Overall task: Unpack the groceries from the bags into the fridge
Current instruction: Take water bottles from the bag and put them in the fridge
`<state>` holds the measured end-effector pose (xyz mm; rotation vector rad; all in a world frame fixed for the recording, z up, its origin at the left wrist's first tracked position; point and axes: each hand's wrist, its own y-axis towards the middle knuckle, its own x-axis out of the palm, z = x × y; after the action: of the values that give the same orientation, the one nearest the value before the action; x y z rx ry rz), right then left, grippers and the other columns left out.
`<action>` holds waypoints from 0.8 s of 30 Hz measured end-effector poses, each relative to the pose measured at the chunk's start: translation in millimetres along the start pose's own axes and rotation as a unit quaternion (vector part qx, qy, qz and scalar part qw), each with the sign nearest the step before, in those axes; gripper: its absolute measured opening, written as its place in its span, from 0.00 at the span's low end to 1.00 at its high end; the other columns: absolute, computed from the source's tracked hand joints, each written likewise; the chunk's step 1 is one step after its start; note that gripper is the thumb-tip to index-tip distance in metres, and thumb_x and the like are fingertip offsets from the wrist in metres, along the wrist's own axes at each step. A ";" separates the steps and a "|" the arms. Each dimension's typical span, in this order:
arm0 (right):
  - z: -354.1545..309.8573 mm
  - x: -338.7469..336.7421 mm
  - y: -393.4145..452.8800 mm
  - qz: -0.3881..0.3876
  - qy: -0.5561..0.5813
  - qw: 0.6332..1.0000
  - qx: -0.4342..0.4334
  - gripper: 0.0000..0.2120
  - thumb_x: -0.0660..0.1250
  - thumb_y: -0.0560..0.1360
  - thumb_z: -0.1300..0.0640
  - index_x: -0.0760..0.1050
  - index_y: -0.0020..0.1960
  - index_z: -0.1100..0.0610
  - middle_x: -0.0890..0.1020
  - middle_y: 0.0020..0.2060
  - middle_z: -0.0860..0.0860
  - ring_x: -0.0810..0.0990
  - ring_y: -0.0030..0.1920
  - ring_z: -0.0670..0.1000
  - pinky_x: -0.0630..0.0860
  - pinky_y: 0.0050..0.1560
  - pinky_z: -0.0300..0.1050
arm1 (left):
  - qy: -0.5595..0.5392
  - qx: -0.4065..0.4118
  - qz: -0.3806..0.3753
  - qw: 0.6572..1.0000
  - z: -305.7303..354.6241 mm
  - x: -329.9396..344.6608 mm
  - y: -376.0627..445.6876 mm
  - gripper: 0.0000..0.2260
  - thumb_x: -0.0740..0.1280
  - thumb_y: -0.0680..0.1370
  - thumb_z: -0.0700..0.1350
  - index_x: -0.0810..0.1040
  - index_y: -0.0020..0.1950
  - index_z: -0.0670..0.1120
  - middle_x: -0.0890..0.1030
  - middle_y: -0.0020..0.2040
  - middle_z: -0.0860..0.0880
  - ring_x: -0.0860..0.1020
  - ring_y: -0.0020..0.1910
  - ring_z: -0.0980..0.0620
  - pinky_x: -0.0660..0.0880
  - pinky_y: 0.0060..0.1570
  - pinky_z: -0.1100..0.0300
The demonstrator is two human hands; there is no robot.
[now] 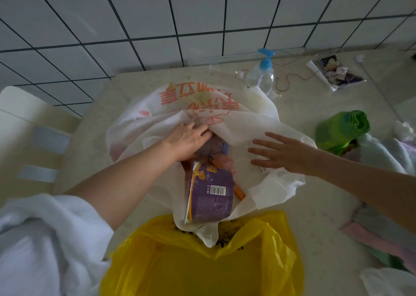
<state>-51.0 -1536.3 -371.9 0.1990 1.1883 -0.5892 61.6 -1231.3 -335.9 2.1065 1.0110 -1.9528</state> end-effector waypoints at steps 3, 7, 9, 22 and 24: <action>3.8 -3.4 8.0 -0.037 0.030 0.999 -0.011 0.35 0.78 0.58 0.60 0.76 0.64 0.51 0.74 0.68 0.56 0.69 0.69 0.62 0.56 0.69 0.63 | 0.020 -0.020 -0.009 1.000 7.8 -3.1 5.8 0.26 0.67 0.76 0.45 0.62 0.72 0.46 0.63 0.71 0.44 0.69 0.66 0.39 0.75 0.53 0.47; 7.6 -10.8 14.2 -0.054 0.078 0.995 0.000 0.39 0.81 0.57 0.57 0.73 0.66 0.51 0.73 0.68 0.57 0.68 0.70 0.64 0.63 0.69 0.66 | 0.042 -0.031 -0.016 0.999 9.9 -4.1 9.6 0.23 0.66 0.77 0.45 0.63 0.71 0.47 0.64 0.69 0.45 0.70 0.62 0.39 0.76 0.47 0.48; 5.8 -16.7 17.1 -0.063 0.107 0.992 0.018 0.41 0.80 0.57 0.56 0.70 0.68 0.50 0.71 0.69 0.57 0.67 0.70 0.64 0.63 0.68 0.66 | 0.041 -0.021 -0.020 0.999 7.1 -5.2 10.2 0.25 0.67 0.76 0.49 0.63 0.70 0.49 0.64 0.68 0.46 0.71 0.61 0.40 0.74 0.44 0.50; -31.2 -70.6 32.1 0.145 0.485 0.788 0.351 0.36 0.73 0.67 0.44 0.66 0.70 0.54 0.73 0.67 0.52 0.69 0.69 0.56 0.69 0.67 0.59 | -0.201 -0.095 0.185 0.957 -14.4 -19.8 -27.5 0.28 0.63 0.65 0.65 0.75 0.58 0.48 0.82 0.50 0.48 0.80 0.50 0.44 0.74 0.53 0.52; -36.4 -87.1 40.4 0.166 0.516 0.738 0.402 0.37 0.74 0.66 0.42 0.66 0.69 0.54 0.76 0.64 0.49 0.75 0.62 0.50 0.72 0.62 0.47 | -0.255 -0.126 0.239 0.928 -15.0 -27.1 -37.4 0.20 0.71 0.65 0.60 0.76 0.51 0.49 0.81 0.43 0.53 0.80 0.43 0.48 0.71 0.43 0.58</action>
<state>-80.4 -1457.9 -312.5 1.6312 1.8184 -0.6493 56.0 -1205.7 -295.0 1.4150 0.5411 -1.8413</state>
